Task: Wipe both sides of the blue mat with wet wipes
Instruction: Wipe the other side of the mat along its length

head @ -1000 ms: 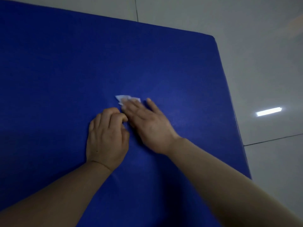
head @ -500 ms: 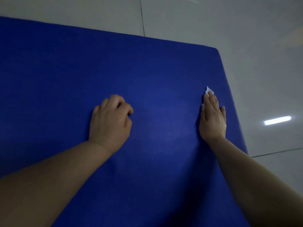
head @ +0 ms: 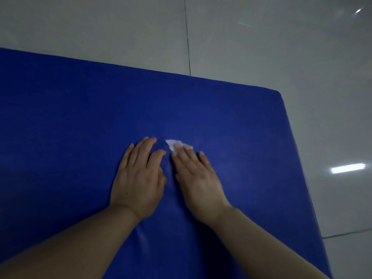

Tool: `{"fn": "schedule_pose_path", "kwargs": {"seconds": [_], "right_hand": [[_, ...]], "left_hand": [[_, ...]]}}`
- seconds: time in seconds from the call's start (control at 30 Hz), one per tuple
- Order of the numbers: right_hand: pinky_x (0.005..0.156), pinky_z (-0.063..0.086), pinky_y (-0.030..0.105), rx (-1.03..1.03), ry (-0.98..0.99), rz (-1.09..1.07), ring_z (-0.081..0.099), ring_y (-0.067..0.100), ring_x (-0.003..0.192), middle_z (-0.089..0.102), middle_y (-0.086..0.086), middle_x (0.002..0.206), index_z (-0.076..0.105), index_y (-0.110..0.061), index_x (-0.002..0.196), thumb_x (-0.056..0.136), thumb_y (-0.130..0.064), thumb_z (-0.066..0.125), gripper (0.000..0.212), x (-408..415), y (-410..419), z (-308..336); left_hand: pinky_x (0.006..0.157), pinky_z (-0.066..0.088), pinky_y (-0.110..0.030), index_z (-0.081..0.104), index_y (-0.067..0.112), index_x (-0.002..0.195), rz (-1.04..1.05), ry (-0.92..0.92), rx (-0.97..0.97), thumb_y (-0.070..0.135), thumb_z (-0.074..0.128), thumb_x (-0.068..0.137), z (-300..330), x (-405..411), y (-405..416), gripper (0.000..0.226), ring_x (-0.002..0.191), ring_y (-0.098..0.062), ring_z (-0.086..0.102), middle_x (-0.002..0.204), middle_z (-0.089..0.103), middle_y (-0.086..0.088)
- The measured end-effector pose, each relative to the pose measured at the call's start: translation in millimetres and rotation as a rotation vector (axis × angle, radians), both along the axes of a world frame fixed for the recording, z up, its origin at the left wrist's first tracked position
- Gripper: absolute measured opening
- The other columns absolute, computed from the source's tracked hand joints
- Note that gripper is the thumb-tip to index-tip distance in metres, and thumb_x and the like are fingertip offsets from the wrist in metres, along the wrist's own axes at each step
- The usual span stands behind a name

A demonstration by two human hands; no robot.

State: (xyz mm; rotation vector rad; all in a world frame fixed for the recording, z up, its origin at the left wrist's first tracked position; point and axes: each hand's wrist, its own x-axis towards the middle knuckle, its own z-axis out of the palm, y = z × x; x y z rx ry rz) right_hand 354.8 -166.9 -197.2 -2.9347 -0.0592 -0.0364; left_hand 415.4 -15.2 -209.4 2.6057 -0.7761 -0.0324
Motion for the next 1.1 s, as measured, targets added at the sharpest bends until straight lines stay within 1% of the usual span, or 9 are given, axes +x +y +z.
{"fn": "schedule_pose_path", "kwargs": {"seconds": [0.1, 0.23, 0.3, 0.43, 0.5, 0.73, 0.9, 1.0, 1.1], "right_hand": [[0.112, 0.023, 0.041, -0.043, 0.030, -0.096, 0.025, 0.013, 0.142, 0.023, -0.003, 0.156, 0.022, -0.017, 0.150, 0.099, -0.017, 0.030, 0.052, 4, -36, 1], [0.116, 0.016, 0.047, -0.022, 0.111, -0.748, 0.018, 0.019, 0.144, 0.017, 0.002, 0.158, 0.014, -0.016, 0.152, 0.102, -0.018, 0.024, 0.050, -6, -123, 8], [0.117, 0.017, 0.043, -0.031, 0.064, -0.688, 0.018, 0.018, 0.144, 0.018, 0.002, 0.157, 0.015, -0.014, 0.151, 0.101, -0.013, 0.028, 0.052, 4, -102, 7], [0.113, 0.027, 0.043, 0.005, 0.026, -0.025, 0.029, 0.019, 0.141, 0.032, 0.003, 0.153, 0.034, -0.012, 0.146, 0.095, -0.010, 0.035, 0.051, 27, -10, -3], [0.112, 0.024, 0.043, 0.003, 0.019, 0.063, 0.032, 0.015, 0.139, 0.036, 0.000, 0.151, 0.040, -0.014, 0.143, 0.096, -0.015, 0.036, 0.047, 34, -4, -1], [0.118, 0.008, 0.044, -0.106, 0.183, -0.592, 0.012, 0.014, 0.145, 0.013, -0.001, 0.159, 0.014, -0.017, 0.152, 0.102, -0.021, 0.021, 0.050, 23, -119, 12], [0.114, 0.020, 0.042, -0.063, 0.072, -0.124, 0.025, 0.013, 0.142, 0.027, -0.002, 0.154, 0.029, -0.015, 0.148, 0.101, -0.022, 0.024, 0.048, 12, -70, 2], [0.115, 0.011, 0.044, -0.057, 0.099, -0.478, 0.018, 0.011, 0.144, 0.017, -0.004, 0.158, 0.011, -0.021, 0.152, 0.102, -0.024, 0.021, 0.052, 6, -121, 8], [0.117, 0.009, 0.045, -0.060, 0.150, -0.754, 0.016, 0.015, 0.144, 0.014, -0.001, 0.159, 0.013, -0.019, 0.152, 0.103, -0.024, 0.025, 0.051, -11, -182, 10]], "left_hand": [[0.114, 0.018, -0.042, 0.055, 0.011, 0.116, 0.004, 0.026, 0.004, 0.023, 0.031, 0.089, 2, 1, -1, 0.038, 0.130, -0.029, 0.040, 0.137, 0.047, -0.016], [0.114, 0.018, -0.043, 0.057, 0.010, 0.115, 0.000, 0.017, 0.002, 0.022, 0.032, 0.089, 1, 1, -2, 0.038, 0.130, -0.030, 0.040, 0.136, 0.047, -0.017], [0.114, 0.019, -0.043, 0.058, 0.009, 0.114, 0.001, 0.016, 0.000, 0.022, 0.032, 0.089, 0, 1, -2, 0.039, 0.130, -0.031, 0.040, 0.136, 0.048, -0.017], [0.113, 0.020, -0.043, 0.059, 0.009, 0.113, 0.003, 0.010, 0.021, 0.024, 0.032, 0.087, 2, 2, -2, 0.040, 0.129, -0.030, 0.040, 0.135, 0.049, -0.018], [0.113, 0.021, -0.043, 0.059, 0.009, 0.112, -0.001, 0.016, 0.026, 0.024, 0.032, 0.086, 2, 2, -3, 0.040, 0.129, -0.030, 0.040, 0.135, 0.050, -0.018], [0.114, 0.019, -0.043, 0.060, 0.009, 0.111, -0.002, 0.025, -0.010, 0.022, 0.032, 0.088, 1, 3, -2, 0.038, 0.130, -0.029, 0.040, 0.135, 0.050, -0.017], [0.114, 0.018, -0.042, 0.058, 0.010, 0.111, -0.006, 0.033, 0.008, 0.023, 0.032, 0.087, 4, 3, -3, 0.038, 0.129, -0.031, 0.041, 0.135, 0.050, -0.017], [0.114, 0.019, -0.043, 0.059, 0.010, 0.111, -0.012, 0.029, 0.018, 0.024, 0.032, 0.088, 3, 3, -3, 0.038, 0.130, -0.031, 0.040, 0.135, 0.049, -0.017], [0.114, 0.019, -0.043, 0.060, 0.009, 0.110, -0.011, 0.022, 0.017, 0.023, 0.032, 0.087, 2, 3, -3, 0.038, 0.130, -0.030, 0.039, 0.135, 0.050, -0.018]]}}
